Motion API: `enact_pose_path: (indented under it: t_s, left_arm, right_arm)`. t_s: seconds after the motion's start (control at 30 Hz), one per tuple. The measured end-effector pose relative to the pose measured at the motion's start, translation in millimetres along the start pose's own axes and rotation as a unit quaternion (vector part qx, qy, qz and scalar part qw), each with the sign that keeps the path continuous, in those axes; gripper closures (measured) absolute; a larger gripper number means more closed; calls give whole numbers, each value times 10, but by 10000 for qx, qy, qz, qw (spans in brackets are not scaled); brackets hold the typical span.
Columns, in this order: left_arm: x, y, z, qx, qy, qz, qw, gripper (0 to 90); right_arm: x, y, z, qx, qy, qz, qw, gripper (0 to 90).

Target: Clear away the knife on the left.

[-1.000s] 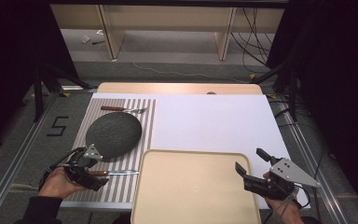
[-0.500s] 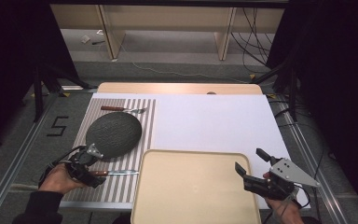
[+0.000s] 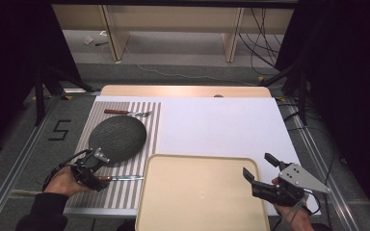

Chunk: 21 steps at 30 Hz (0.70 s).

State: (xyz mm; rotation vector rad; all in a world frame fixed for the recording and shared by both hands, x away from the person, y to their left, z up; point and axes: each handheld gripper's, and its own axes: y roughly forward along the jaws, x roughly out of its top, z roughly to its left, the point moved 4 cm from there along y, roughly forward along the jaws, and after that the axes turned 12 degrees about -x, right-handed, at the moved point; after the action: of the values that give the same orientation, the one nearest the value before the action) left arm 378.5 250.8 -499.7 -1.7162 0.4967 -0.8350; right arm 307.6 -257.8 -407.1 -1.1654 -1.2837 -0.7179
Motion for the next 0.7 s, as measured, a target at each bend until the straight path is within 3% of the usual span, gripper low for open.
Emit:
enact_pose_path:
  t_s: [0.43, 0.7]
  left_arm:
    - [-9, 15, -43, -169, -41, 166, 9997, 488]
    - [12, 16, -90, -189, 60, 299, 9994, 599]
  right_arm:
    - [0, -1, 4, 16, -14, 7, 10000, 176]
    - [0, 0, 5, 17, -15, 8, 10000, 178]
